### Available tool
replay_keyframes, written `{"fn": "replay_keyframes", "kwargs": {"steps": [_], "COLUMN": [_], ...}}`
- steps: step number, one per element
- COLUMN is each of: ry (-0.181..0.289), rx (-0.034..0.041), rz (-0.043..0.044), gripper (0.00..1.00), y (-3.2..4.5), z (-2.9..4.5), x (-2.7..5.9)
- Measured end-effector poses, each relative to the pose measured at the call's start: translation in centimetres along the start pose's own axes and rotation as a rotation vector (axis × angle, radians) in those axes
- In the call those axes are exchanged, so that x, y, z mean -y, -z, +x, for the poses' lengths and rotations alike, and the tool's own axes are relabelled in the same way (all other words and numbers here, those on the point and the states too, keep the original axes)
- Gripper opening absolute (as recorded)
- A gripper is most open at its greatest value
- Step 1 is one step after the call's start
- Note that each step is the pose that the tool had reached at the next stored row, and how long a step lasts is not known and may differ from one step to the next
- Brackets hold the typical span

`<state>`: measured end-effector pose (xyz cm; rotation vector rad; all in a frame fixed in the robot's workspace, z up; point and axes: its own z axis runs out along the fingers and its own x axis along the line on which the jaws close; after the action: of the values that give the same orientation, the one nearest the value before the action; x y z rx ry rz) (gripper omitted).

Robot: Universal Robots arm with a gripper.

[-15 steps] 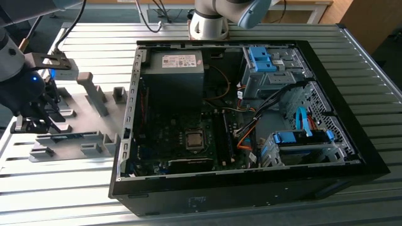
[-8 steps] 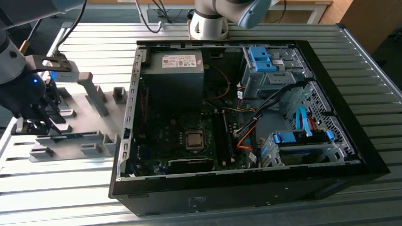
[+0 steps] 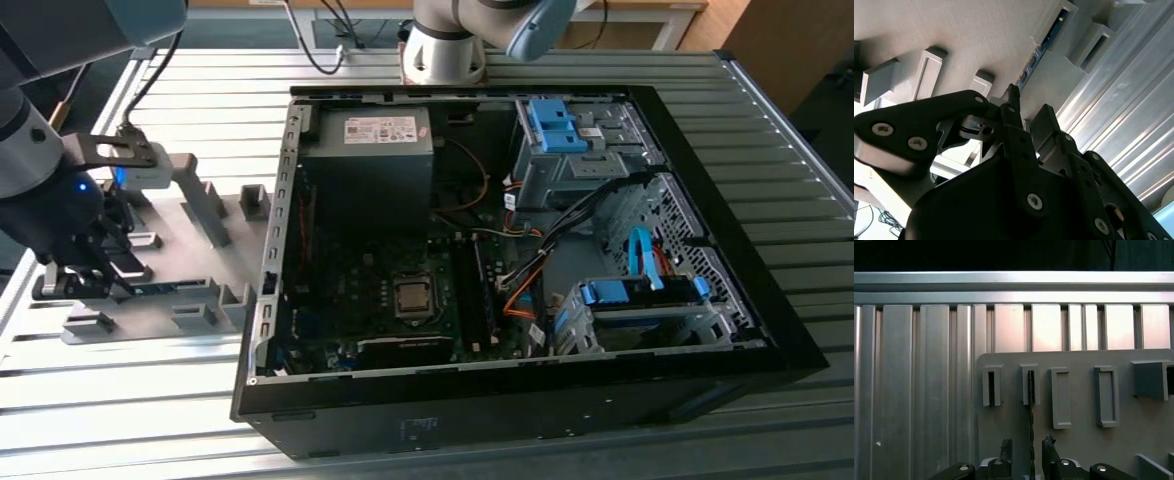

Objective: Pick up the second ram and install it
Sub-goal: 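Pick up the second ram and move it above second insertion slot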

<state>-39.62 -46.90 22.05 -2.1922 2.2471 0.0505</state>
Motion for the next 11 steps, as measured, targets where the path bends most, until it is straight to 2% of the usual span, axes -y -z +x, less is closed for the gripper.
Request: {"fn": "replay_keyframes", "kwargs": {"steps": [2, 5, 11], "ry": [0.0, 0.0, 0.001], "rx": [0.0, 0.0075, 0.0082], "rz": [0.0, 0.0001, -0.0001], "gripper": [0.37, 0.37, 0.37], "y": [0.0, -0.18, -1.17], "z": [0.0, 0.0, 0.02], "x": [0.0, 0.01, 0.03]}}
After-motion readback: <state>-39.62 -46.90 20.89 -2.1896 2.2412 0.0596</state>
